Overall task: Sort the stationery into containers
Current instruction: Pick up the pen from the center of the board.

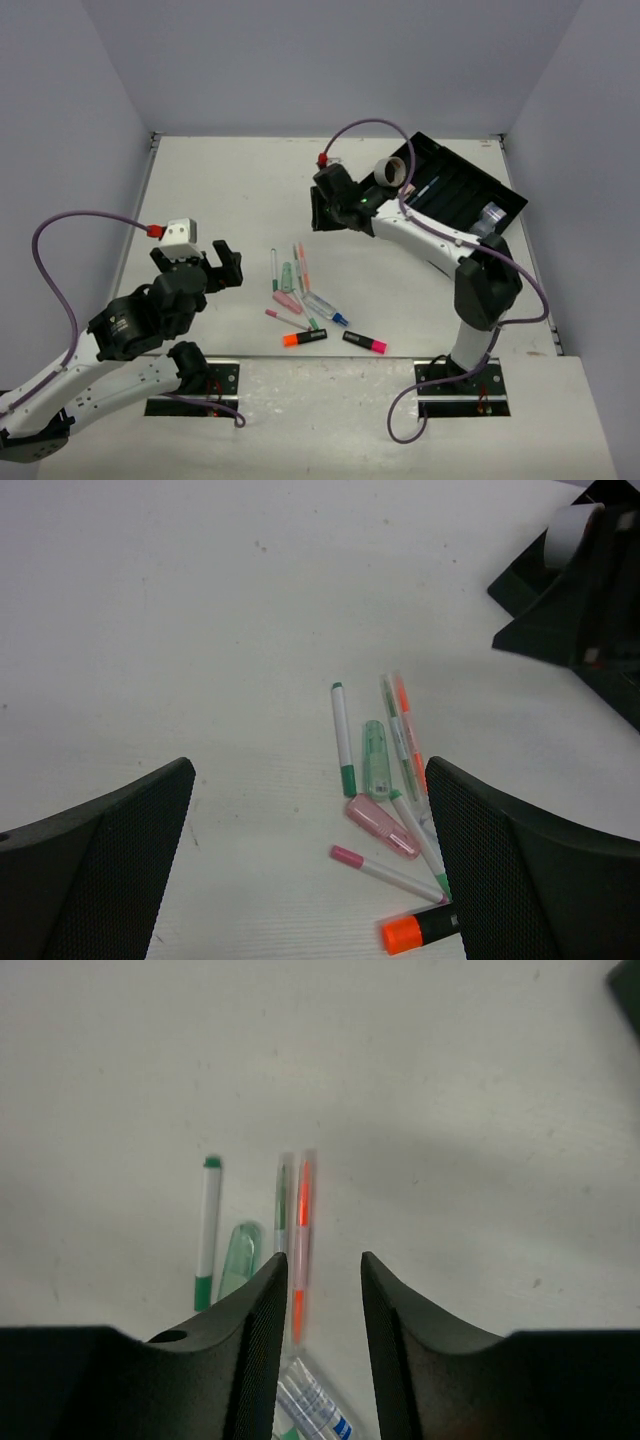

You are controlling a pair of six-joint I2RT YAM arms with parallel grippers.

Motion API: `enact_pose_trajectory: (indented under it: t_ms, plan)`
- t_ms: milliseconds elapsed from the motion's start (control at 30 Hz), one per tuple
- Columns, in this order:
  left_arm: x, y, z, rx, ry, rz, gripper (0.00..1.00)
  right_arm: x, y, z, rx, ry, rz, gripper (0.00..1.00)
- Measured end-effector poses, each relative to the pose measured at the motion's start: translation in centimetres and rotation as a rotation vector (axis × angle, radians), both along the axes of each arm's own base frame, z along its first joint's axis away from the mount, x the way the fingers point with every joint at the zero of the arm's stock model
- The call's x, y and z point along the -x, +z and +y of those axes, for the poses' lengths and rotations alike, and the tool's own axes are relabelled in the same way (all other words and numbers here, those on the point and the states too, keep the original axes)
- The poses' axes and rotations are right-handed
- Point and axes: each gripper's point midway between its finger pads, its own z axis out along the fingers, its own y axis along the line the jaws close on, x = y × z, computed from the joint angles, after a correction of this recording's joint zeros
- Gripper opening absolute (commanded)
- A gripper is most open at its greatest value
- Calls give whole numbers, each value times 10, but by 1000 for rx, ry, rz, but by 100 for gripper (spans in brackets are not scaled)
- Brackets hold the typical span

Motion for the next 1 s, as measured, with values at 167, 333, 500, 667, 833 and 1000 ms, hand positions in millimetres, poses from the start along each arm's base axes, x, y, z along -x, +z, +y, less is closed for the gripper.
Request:
enact_pose_trajectory:
  t_ms: [167,333,500,667,833,1000]
  plan:
    - [-1,-2,-1,-12,1,8,100,36,-69,21,175,65,121,35]
    - [-2,-4,-2,-19,1,13,100,49,-90,26,233,76,159,35]
    - [-2,-3,-2,-19,1,12,100,43,-86,34,223,67,153,35]
    - [-1,-3,-2,-16,1,10,100,40,-92,37,227,67,160,34]
    - [-1,-3,-1,-15,1,9,100,40,-100,39,240,64,174,32]
    - [-1,-3,-1,-15,1,9,100,37,-110,43,253,62,187,31]
